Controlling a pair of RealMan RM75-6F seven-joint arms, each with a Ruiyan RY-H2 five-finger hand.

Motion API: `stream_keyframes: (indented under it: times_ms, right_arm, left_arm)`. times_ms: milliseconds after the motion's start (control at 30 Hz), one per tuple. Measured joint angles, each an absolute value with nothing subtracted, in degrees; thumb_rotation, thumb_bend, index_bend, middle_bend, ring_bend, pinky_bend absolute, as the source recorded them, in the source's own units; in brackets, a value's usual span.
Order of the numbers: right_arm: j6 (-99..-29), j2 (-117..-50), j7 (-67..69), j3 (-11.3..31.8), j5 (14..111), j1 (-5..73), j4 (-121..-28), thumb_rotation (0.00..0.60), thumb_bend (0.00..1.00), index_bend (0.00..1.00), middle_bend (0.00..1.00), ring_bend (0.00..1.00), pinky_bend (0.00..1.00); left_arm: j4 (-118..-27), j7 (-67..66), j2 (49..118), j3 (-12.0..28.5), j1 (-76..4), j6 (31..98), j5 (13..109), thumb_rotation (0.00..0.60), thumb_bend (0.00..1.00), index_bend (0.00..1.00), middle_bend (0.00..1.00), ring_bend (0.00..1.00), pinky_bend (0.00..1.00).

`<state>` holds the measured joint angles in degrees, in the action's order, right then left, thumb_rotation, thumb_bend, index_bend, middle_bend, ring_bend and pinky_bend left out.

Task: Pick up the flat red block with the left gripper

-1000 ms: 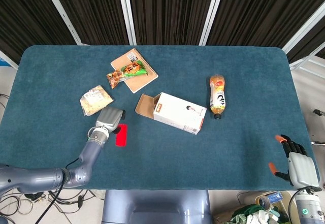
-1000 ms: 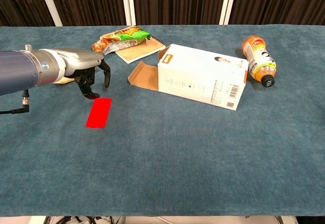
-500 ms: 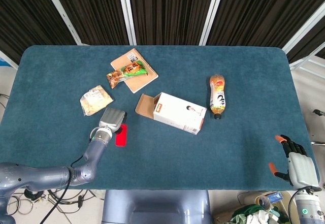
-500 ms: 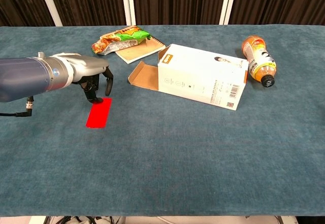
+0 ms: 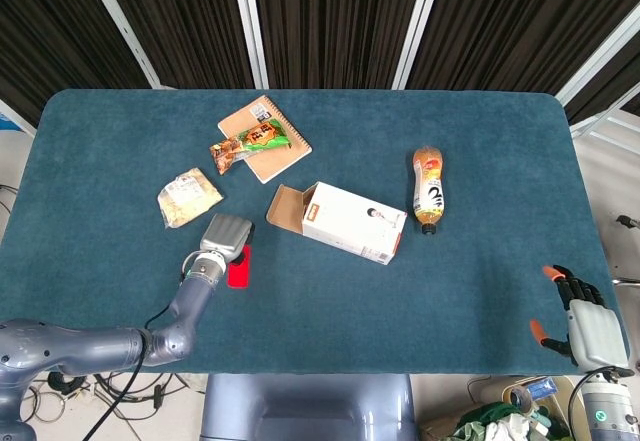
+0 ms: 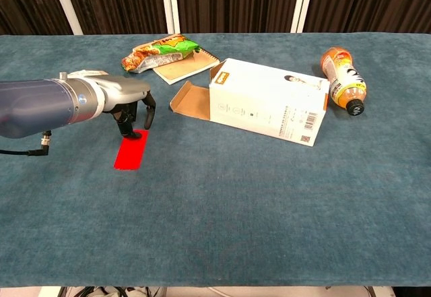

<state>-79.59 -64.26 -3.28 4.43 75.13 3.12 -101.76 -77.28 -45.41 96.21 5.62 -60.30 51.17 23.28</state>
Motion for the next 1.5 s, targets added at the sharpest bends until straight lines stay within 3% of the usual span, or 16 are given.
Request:
stream_keyframes:
  times_ms: [1500]
  right_arm:
    - [-79.93, -64.64, -2.59, 4.85, 74.69, 2.96, -101.61, 0.600, 0.24, 0.17, 0.10, 0.15, 0.12]
  left_arm:
    - [-77.46, -45.60, 96.34, 5.60, -59.61, 52.39, 24.02, 0.600, 0.40, 0.57, 1.00, 0.96, 0.91]
